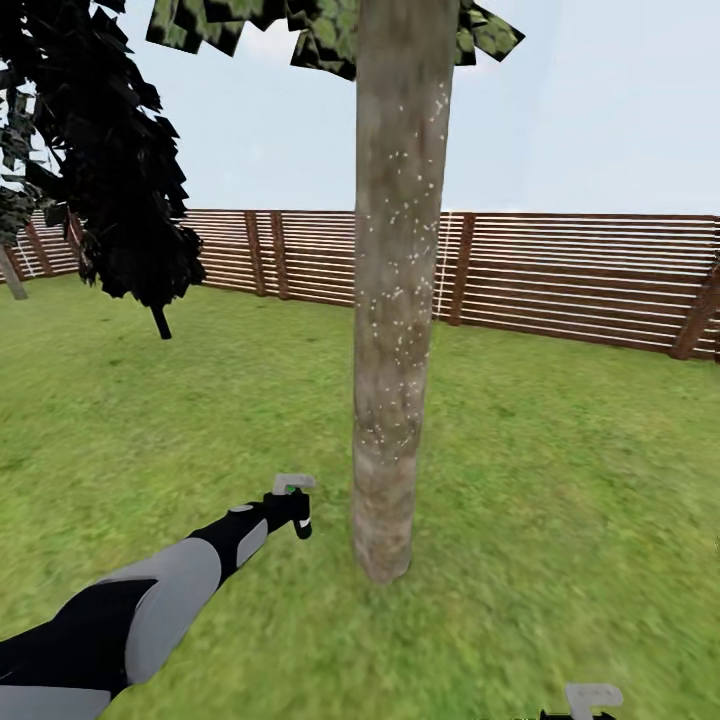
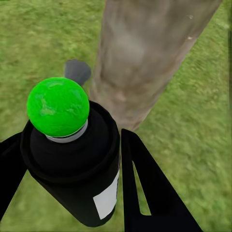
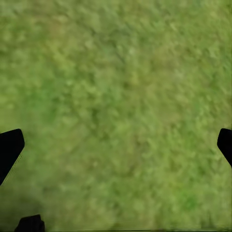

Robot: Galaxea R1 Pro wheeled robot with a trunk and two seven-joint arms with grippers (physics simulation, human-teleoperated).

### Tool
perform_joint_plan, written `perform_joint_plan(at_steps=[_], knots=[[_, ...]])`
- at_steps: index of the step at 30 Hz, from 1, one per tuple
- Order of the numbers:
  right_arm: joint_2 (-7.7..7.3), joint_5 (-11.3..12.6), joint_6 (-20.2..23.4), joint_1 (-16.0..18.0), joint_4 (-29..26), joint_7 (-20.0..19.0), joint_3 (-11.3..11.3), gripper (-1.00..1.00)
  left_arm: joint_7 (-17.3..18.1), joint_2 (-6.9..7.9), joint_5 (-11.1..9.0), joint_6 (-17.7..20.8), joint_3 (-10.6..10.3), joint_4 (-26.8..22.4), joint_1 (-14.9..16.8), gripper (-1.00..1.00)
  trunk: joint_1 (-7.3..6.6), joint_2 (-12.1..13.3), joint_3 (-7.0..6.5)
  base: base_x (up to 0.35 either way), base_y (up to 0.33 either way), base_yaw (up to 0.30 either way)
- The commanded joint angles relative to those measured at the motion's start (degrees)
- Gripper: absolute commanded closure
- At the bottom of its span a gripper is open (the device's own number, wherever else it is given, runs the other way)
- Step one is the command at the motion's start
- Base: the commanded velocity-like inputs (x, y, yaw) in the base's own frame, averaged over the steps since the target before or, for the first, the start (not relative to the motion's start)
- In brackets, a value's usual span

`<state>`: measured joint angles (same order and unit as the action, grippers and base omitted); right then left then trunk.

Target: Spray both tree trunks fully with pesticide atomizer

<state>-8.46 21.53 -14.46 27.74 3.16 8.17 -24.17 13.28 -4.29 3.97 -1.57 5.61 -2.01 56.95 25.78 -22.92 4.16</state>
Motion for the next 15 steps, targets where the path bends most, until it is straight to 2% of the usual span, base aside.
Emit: perform_joint_plan(at_steps=[1, 13, 15], knots=[[0.01, 0.0, 0.0, 0.0, 0.0, 0.0, 0.0, -1.00, 0.0, -0.01, 0.0, 0.0, 0.0, 0.0, 0.0, 1.00, 0.00, 0.0, 0.00, 0.146, 0.350, -0.285], [0.02, -0.1, 0.1, -0.4, 0.0, -0.1, 0.0, -1.00, 0.0, -0.08, 0.0, -0.1, 0.0, 0.0, 0.0, 1.00, 0.00, 0.0, 0.00, 0.128, 0.350, -0.298], [0.02, -0.1, 0.1, -0.4, 0.0, -0.1, 0.0, -1.00, 0.0, -0.16, 0.0, -1.0, 0.0, 0.0, 0.0, 1.00, 0.00, 0.0, 0.00, 0.049, 0.196, -0.138]])
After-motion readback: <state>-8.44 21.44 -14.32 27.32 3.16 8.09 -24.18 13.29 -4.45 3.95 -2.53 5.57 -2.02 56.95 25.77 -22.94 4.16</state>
